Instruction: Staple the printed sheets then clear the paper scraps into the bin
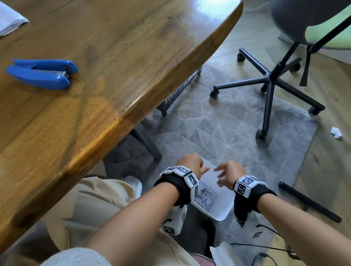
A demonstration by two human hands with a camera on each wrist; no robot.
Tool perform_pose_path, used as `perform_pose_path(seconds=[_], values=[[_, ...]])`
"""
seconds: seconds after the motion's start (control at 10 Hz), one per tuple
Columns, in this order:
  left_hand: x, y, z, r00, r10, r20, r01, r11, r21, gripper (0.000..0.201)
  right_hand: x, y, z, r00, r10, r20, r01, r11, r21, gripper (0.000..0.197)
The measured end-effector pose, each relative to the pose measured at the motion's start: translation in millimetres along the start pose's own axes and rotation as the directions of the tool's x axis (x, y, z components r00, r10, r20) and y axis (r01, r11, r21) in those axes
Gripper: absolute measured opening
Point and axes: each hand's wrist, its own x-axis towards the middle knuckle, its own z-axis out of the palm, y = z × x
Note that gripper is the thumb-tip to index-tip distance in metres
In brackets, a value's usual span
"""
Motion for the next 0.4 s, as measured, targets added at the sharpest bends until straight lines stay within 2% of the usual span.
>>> perform_pose_path(seconds=[0.1, 0.2, 0.3, 0.4], values=[[-4.9, 1.5, 1.1, 0.998, 0.058, 0.013, -0.058, 0.998, 0.016, 0.03, 1.5, -3.3, 4.1, 1.0, -0.013, 0.002, 0.013, 0.998, -0.065, 0.018], [-8.8, 3.8, 0.9, 0.987, 0.104, 0.119, -0.11, 0.993, 0.044, 0.054, -2.0, -8.2, 2.9, 0.997, -0.071, -0.024, 0.069, 0.992, -0.107, 0.015], [-7.6, 4.7, 4.9, 0.992, 0.04, 0.117, -0.054, 0.991, 0.12, 0.034, 4.9, -5.6, 7.6, 0.994, -0.107, -0.022, 0.106, 0.994, -0.041, 0.034], [-12.8, 5.8, 2.7, 1.0, 0.031, -0.005, -0.029, 0.98, 0.199, 0.021, 5.4, -7.0, 8.3, 0.997, -0.076, 0.007, 0.077, 0.993, -0.092, 0.014]])
